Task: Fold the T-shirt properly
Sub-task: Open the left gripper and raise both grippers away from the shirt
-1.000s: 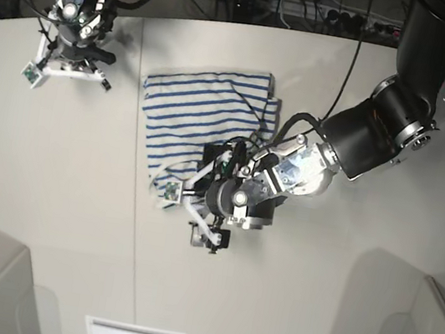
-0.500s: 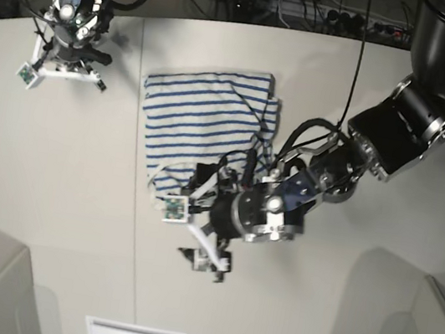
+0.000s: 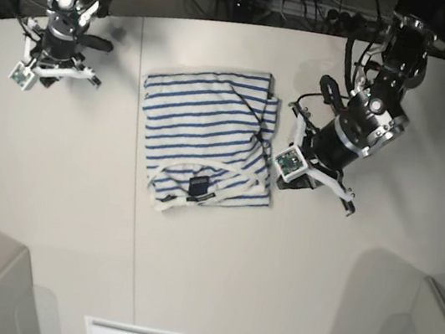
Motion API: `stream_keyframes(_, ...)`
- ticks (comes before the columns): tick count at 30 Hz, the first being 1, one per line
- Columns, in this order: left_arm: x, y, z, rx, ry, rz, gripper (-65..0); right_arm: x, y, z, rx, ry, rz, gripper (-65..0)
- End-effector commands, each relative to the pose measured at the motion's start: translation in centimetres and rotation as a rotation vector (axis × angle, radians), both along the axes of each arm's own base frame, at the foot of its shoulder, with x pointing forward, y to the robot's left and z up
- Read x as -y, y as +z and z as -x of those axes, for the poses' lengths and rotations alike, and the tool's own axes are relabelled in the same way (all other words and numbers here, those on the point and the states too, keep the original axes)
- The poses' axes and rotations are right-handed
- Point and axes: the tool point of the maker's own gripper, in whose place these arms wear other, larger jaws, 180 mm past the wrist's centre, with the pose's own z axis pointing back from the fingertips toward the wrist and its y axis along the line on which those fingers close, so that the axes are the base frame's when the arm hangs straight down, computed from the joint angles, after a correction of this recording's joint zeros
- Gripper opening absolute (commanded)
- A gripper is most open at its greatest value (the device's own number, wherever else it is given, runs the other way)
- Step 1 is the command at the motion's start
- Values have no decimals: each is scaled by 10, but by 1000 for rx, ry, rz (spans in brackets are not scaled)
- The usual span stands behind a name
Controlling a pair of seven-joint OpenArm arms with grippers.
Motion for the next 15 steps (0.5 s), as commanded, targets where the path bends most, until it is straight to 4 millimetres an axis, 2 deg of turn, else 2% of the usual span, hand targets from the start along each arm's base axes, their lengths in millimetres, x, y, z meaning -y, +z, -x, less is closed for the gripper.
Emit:
stream_keyframes(1,1,3,11,18,-15,50,-650,12,18,0,52,28,97,-650)
stream_keyframes(5,10,4,61,66,-91,266,-650,13,19,23,65,87,176,-650)
stream_keyframes(8,17,22,97,150,-131,471,-650,12,25,41,99,136,240,-650)
stream_keyframes(10,16,31,116,190,-122,557,-650,11,32,53,126,164,282,-650)
stream_keyframes(15,7,32,145,184,-60,621,-650,5,41,84,151,214,349,-650)
